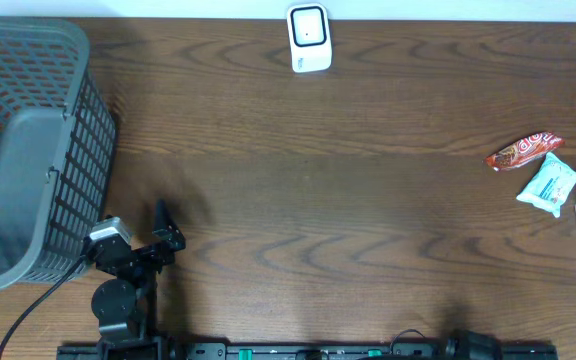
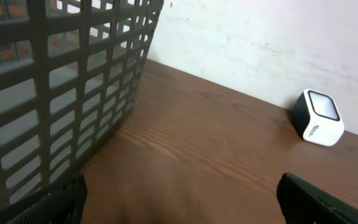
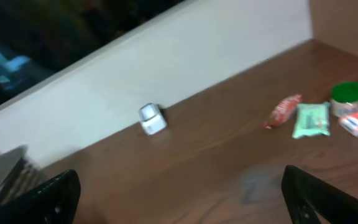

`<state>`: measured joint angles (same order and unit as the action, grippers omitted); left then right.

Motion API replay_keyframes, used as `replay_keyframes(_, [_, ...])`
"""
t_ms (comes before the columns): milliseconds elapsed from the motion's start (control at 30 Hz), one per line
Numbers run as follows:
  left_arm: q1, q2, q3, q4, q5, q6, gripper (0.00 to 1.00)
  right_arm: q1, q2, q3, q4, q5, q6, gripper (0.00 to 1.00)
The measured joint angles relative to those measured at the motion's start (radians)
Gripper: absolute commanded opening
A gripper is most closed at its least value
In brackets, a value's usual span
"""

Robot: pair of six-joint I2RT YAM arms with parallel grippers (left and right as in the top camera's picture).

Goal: Scan the item barcode
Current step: 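Withdraw the right gripper from the placed items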

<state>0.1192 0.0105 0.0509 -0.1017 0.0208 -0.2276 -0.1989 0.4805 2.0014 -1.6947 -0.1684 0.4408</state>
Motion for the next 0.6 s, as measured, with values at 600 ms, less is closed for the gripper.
replay_keyframes(600, [0.0,0.0,0.0,0.0,0.0,0.0,0.98,0.2,-0.417,-0.142,0.043,0.224,-0.017,0.99])
